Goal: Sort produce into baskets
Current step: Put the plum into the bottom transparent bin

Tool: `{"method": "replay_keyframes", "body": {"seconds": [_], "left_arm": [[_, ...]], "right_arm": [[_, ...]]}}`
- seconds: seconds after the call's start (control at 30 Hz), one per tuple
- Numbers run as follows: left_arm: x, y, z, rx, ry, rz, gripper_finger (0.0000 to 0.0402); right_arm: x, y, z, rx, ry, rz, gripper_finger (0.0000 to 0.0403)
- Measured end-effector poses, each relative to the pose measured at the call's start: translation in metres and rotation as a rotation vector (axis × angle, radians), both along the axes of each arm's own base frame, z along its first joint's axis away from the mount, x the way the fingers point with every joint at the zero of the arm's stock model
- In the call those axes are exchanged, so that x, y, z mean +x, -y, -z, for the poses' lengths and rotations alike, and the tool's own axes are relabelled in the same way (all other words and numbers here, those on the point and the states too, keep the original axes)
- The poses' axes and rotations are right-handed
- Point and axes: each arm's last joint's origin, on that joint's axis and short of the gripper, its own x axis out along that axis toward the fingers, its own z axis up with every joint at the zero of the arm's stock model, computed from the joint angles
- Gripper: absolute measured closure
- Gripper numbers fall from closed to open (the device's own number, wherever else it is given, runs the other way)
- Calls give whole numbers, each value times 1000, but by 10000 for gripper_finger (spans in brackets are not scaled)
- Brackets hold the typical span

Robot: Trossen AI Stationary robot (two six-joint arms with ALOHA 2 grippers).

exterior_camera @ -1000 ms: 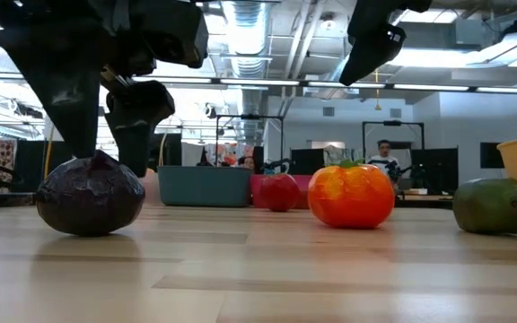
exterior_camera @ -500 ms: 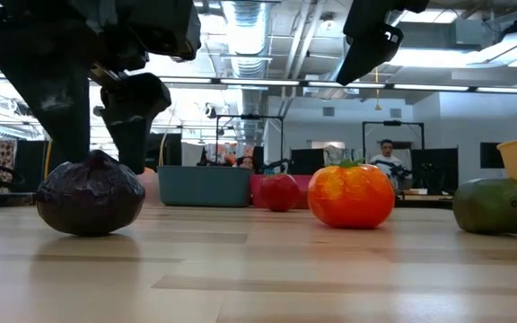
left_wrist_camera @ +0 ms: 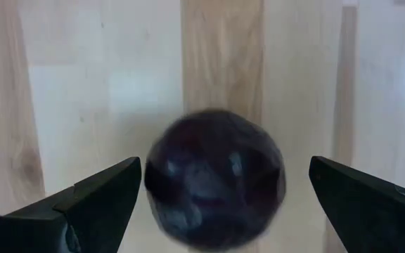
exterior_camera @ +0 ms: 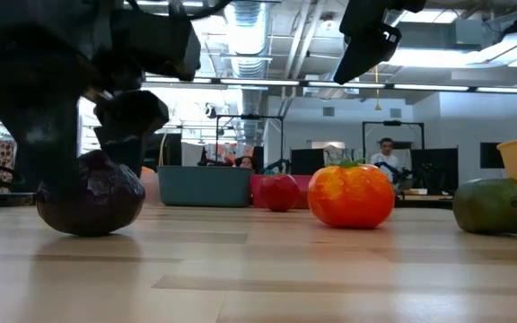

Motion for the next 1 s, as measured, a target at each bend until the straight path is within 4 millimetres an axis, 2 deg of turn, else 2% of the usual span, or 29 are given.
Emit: {"method": "replay_keyframes", "body": {"seconds": [0.2,0.5,0.63,0.77,1.0], "left_arm": [[1,0,5,49,3,9,33],[1,0,6,50,-5,20,132],[0,0,3,67,-28,55,137],[4,-1,-15,89,-60,85,119],[16,4,-70,126,-33,165,119]], "right_arm": [[0,0,0,1,2,0,18],[0,0,0,0,1,0,18],[0,0,0,0,1,0,18],[0,0,0,0,1,0,18],[0,0,0,0,1,0,18]]}}
